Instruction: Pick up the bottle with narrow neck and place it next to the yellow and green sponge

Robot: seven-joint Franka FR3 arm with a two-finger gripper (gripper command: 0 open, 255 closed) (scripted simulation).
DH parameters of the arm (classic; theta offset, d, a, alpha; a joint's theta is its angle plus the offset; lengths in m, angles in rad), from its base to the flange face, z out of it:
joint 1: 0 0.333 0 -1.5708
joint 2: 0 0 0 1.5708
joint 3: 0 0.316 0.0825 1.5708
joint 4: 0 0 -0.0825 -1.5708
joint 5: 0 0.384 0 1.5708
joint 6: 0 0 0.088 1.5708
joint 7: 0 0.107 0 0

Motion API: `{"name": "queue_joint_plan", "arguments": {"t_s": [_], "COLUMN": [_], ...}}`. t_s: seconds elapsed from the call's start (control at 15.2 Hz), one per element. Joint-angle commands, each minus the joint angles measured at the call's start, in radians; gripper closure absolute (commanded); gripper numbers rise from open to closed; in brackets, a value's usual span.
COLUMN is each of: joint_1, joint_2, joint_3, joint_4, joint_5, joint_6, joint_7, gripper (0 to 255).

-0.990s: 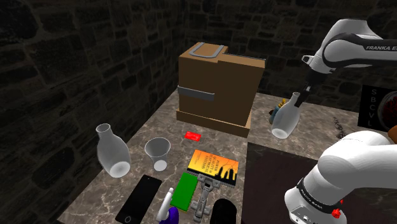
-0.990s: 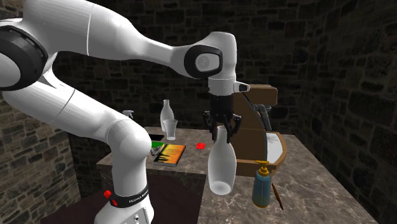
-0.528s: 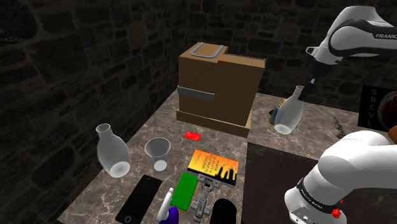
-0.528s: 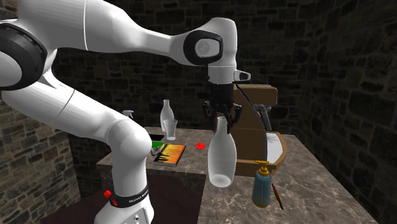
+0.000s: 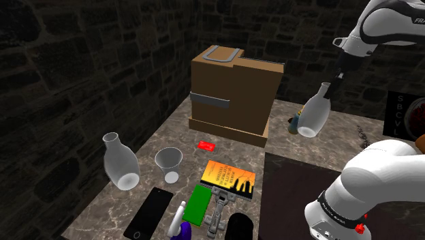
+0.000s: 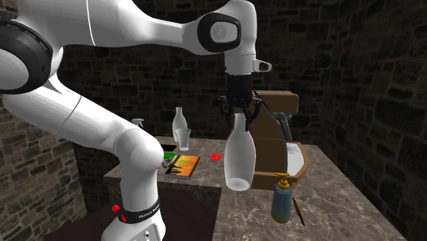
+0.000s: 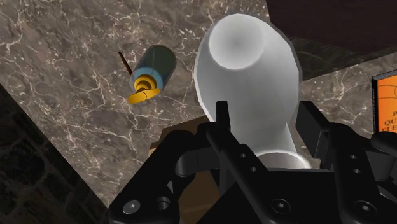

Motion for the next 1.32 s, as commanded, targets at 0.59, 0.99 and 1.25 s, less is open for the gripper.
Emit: {"name": "queue_joint_plan", "arguments": {"t_s": [0.59,0.99,1.25], "joint_1": [0.019,0.029,0.035], "joint_2": [0.034,0.064,0.087], "joint_3": [0.034,0.047,0.054], "joint_4": [0.167,0.265,0.334], "joint_5": [0.034,0.05,0.059], "joint_6": [-0.134,-0.203,-0.249], "joint_7": [-0.004,-0.007,-0.011], "gripper": [255,255,255]}}
